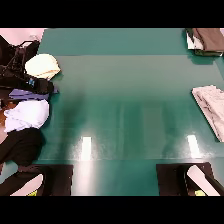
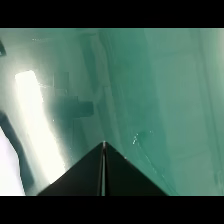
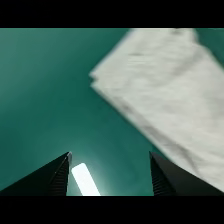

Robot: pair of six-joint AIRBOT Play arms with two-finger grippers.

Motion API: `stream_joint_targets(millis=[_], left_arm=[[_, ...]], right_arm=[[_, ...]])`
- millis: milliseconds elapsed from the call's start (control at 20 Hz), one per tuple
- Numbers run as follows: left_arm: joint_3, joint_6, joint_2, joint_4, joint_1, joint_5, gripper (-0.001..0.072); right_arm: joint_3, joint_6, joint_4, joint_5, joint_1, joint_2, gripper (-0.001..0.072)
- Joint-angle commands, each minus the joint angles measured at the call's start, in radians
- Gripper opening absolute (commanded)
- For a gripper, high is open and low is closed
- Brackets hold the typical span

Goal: Fold the shirts.

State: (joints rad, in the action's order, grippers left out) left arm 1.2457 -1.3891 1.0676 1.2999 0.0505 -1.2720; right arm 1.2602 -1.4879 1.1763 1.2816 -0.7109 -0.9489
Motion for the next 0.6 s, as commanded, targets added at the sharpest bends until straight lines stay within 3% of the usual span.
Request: stream_joint_targets(millis=[0, 50, 100, 350, 550], left_arm=[[0.0, 0.001, 0.0, 0.0, 0.0, 0.002, 0.0023], [0.0, 0.001, 0.0, 0.0, 0.0, 0.002, 0.0023], [0.0, 0.001, 0.0, 0.0, 0.0, 0.001, 0.0023], [0.0, 0.001, 0.0, 0.0, 0.0, 0.002, 0.0023], [0.0, 0.001, 0.0, 0.0, 0.0, 0.002, 0.0023]], right_arm=[[0.011, -0.004, -0.03, -0.004, 0.267, 0.042, 0.0426], [0.011, -0.004, -0.031, -0.003, 0.333, 0.048, 0.0176], [0.011, -0.004, -0.03, -0.003, 0.401, 0.055, 0.0012], [0.011, -0.014, -0.029, -0.002, 0.632, 0.058, 0.0012], [0.011, -0.015, -0.03, 0.0, 0.69, 0.057, 0.0012]])
